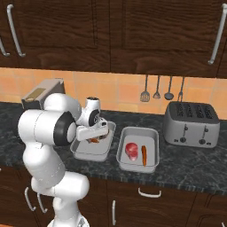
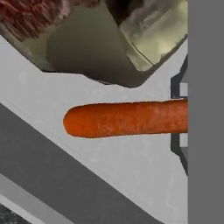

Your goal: Place one carrot and one steak in each tupperware on the nearby counter, to pack two identical lunches.

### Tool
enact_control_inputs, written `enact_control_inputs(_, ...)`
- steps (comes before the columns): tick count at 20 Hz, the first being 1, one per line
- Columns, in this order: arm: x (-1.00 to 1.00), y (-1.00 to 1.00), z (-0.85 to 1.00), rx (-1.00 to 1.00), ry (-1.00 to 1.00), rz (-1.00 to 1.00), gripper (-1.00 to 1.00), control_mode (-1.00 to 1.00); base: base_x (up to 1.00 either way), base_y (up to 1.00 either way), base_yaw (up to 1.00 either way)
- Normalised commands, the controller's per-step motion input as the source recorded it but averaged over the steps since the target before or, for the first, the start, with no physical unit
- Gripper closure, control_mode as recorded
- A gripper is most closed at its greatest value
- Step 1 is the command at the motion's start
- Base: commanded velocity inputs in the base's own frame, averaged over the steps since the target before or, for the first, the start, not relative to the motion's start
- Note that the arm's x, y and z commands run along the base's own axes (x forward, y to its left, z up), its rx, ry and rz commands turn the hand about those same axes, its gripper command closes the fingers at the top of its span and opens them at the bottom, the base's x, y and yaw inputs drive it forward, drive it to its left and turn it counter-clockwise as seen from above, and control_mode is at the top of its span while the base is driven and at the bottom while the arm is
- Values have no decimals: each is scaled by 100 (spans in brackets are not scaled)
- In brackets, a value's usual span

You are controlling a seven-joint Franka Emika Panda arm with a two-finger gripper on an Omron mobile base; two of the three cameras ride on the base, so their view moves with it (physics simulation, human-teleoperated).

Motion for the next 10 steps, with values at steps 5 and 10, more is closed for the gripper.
enact_control_inputs(5, -3, 0, -3, 0, -1, 0, -100, -100, 0, 0, 0)
enact_control_inputs(10, 0, 0, 2, 0, 0, 0, -100, -100, 0, 0, 0)
